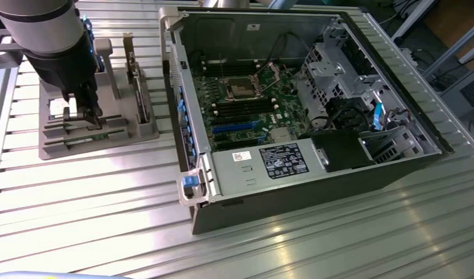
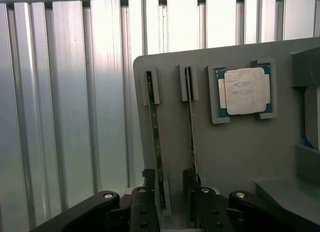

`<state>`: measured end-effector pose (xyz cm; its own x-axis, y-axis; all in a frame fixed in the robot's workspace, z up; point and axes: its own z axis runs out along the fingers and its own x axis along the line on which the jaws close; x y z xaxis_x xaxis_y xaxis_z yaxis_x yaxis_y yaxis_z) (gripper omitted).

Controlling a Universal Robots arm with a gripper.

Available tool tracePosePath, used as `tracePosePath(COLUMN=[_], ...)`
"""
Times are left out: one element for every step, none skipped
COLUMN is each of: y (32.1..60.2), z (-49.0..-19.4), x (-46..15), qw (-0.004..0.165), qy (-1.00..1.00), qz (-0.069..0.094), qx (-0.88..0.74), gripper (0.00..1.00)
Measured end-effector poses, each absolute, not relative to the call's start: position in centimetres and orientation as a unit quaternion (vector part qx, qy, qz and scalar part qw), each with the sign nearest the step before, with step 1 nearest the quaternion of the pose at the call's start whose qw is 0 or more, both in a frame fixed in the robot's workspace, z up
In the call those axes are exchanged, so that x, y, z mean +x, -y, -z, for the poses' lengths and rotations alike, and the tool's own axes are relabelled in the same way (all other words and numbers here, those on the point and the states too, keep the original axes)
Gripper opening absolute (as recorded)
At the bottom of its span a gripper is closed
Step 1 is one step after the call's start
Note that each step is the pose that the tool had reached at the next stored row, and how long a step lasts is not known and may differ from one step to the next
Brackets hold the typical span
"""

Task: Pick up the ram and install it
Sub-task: 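Pick up the ram and move it above insertion slot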

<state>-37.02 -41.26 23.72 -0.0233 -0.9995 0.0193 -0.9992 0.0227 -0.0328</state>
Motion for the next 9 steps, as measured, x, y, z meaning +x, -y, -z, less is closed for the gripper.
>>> tracePosePath(y=[41.26, 41.27, 41.27, 41.28, 41.3, 41.32, 41.38, 41.47, 41.56], z=[-23.67, -23.63, -23.59, -23.55, -23.48, -23.4, -23.33, -23.25, -23.17], x=[-37.05, -37.08, -37.15, -37.22, -37.32, -37.41, -37.54, -37.67, -37.73], qw=[0.005, 0.005, 0.004, 0.004, 0.004, 0.004, 0.004, 0.004, 0.004], qy=[-0.715, -0.715, -0.715, -0.715, -0.715, -0.715, -0.715, -0.715, -0.715], qz=[0.019, 0.019, 0.019, 0.019, 0.019, 0.019, 0.019, 0.019, 0.019], qx=[-0.699, -0.699, -0.699, -0.699, -0.699, -0.699, -0.699, -0.699, -0.699], gripper=[0.36, 0.36, 0.36, 0.36, 0.36, 0.36, 0.36, 0.36, 0.36])
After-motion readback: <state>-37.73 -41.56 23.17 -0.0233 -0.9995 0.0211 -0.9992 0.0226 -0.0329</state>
